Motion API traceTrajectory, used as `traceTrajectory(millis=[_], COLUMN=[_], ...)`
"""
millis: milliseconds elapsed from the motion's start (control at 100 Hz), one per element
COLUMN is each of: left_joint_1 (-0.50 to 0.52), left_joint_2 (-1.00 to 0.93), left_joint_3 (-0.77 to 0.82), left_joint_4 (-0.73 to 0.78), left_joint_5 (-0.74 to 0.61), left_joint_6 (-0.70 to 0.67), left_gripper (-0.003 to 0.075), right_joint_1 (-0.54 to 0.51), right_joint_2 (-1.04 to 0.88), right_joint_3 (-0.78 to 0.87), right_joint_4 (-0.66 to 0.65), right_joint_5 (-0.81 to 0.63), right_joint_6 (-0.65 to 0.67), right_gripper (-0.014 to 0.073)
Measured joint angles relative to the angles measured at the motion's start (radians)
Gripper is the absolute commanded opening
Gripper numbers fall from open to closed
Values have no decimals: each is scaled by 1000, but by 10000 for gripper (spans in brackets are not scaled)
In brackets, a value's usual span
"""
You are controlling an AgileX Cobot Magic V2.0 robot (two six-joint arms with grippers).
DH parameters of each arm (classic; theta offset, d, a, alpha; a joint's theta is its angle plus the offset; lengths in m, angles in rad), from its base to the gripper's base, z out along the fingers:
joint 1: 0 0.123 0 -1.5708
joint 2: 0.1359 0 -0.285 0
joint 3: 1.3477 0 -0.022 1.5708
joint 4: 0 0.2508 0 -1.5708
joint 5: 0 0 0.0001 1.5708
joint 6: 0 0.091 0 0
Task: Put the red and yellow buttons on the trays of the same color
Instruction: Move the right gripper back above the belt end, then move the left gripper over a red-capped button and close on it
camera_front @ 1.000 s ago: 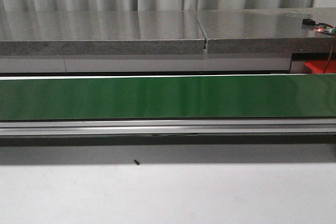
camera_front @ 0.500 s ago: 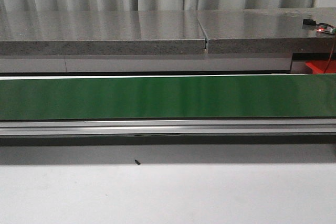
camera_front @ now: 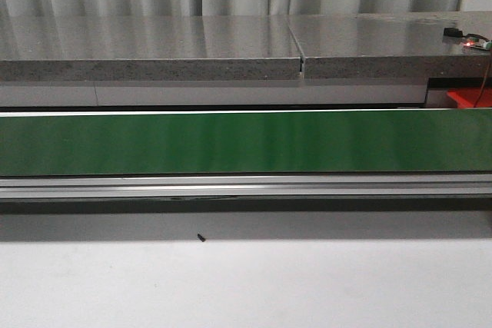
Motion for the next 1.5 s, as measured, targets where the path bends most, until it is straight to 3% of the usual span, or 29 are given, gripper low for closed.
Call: traceTrajectory(millis=[180,1160,1300,1500], left_joint_1=[0,0,16,130], left_joint_2=[0,5,86,336], left_joint_3=[0,-3,-84,-349], left_joint_4=[0,-37,-25,-12], left_joint_5=[-1,-35,12,156], left_joint_6=[0,-6,-65,-91], left_gripper=[-20,-20,-20,-20], right_joint_1=[0,0,0,0], right_joint_2=[-64,-68,-68,-68], right_joint_3=[75,79,79,79], right_joint_4=[0,0,0,0], right_joint_5=[0,2,2,2], right_joint_6=[4,7,7,7], right_gripper=[-74,-69,-69,-69])
